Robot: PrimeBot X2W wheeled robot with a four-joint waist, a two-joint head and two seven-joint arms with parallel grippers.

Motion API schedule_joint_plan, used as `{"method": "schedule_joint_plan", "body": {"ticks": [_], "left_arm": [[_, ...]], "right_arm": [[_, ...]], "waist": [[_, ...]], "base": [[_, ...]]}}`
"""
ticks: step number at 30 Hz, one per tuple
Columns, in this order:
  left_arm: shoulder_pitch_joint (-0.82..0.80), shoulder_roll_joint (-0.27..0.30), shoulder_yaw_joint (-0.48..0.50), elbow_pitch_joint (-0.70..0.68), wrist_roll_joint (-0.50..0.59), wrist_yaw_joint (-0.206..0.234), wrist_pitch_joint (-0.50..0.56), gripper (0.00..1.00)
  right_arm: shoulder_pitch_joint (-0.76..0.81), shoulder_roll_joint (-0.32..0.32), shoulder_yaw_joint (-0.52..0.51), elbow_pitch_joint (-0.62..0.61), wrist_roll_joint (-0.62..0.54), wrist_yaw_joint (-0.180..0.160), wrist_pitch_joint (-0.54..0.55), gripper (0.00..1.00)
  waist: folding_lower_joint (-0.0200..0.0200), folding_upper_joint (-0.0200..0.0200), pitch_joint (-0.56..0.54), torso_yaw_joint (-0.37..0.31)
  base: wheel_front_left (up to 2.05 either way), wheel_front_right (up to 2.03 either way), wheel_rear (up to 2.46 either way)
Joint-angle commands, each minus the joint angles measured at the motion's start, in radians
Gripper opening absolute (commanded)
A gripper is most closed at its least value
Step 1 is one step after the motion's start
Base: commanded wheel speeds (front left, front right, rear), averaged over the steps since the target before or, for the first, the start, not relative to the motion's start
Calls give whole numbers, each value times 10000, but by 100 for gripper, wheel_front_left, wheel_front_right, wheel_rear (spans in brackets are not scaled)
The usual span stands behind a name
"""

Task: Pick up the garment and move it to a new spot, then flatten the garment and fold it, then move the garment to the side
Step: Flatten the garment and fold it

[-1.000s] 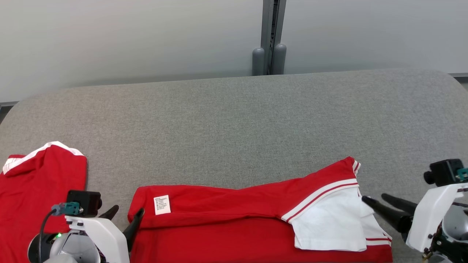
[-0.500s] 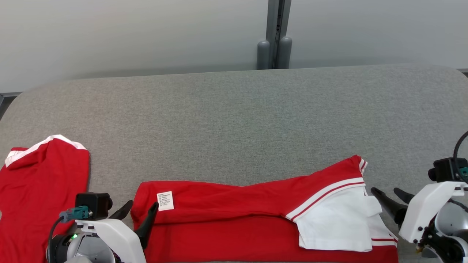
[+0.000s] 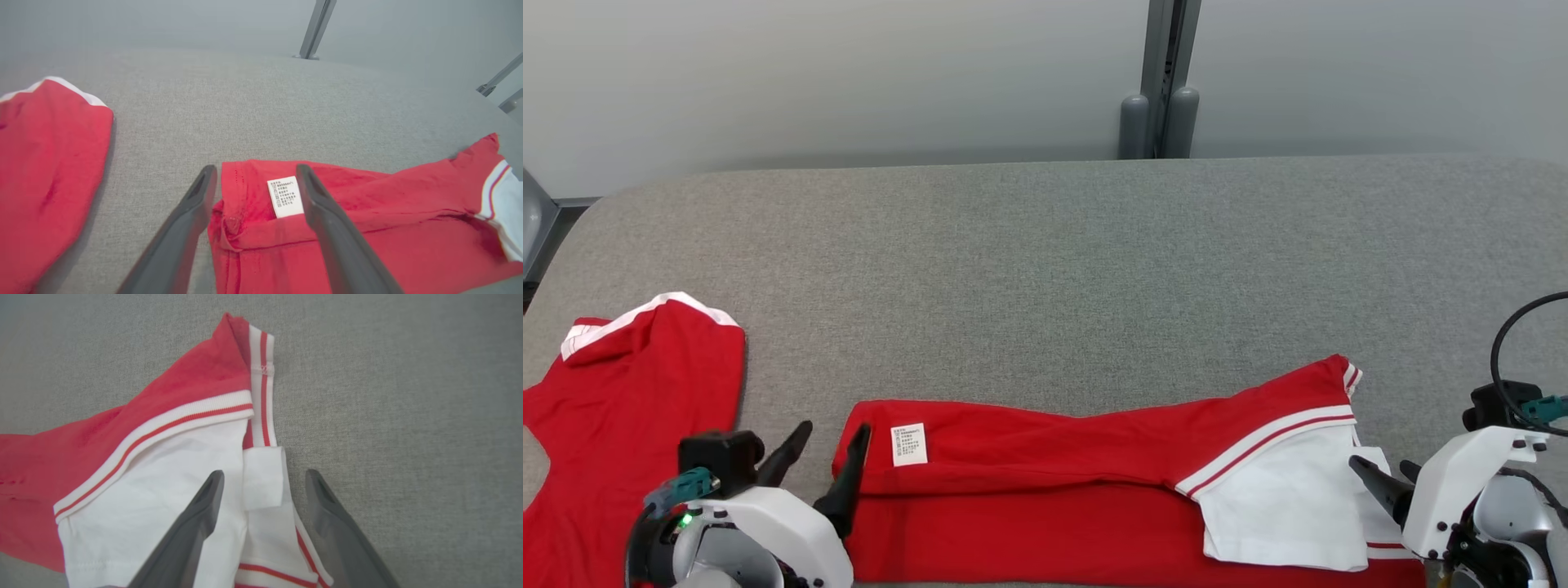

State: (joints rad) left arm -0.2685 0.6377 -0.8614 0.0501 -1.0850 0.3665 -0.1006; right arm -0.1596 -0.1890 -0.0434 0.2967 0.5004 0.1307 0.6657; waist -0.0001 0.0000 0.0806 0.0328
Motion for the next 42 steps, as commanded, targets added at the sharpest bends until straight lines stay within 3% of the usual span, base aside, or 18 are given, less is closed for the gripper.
{"method": "schedule_joint_plan", "body": {"ticks": [1,10,18,27,28,29,30,32,33,42], "left_arm": [[-31,7,126,68,212,81,-346,100],[278,-239,976,78,1187,55,-1576,100],[844,-850,2008,80,2068,-485,-1631,100],[1146,-1413,2640,374,2756,-1134,-1635,100],[1182,-1462,2697,416,2805,-1198,-1635,100],[1196,-1517,2753,456,2864,-1247,-1635,100],[1191,-1561,2796,495,2907,-1302,-1636,100],[1170,-1639,2883,557,2991,-1390,-1636,100],[1190,-1669,2916,596,3041,-1421,-1636,100],[1317,-1957,3142,827,3296,-1686,-1635,100]], "right_arm": [[-136,49,49,225,124,4,-131,100],[-339,-95,355,1400,514,4,-793,100],[-641,-165,486,2295,726,4,-1615,100],[-857,88,935,3424,1215,6,-1336,100],[-868,134,1057,3480,1315,16,-1240,89],[-872,153,1192,3514,1411,18,-1197,60],[-890,179,1318,3526,1521,23,-1157,46],[-893,206,1534,3516,1727,30,-1085,28],[-895,195,1640,3494,1786,30,-1095,3],[-1174,-245,2058,3591,2162,4,-1612,0]], "waist": [[1,0,-20,37],[1,0,-161,304],[1,0,-141,449],[1,0,-71,630],[1,0,-68,649],[1,0,-63,667],[1,0,-58,682],[1,0,-55,709],[1,0,-58,720],[1,0,-112,746]], "base": [[0,0,0],[0,0,0],[0,0,0],[0,0,0],[0,0,0],[0,0,0],[0,0,0],[0,0,0],[0,0,0],[0,0,0]]}}
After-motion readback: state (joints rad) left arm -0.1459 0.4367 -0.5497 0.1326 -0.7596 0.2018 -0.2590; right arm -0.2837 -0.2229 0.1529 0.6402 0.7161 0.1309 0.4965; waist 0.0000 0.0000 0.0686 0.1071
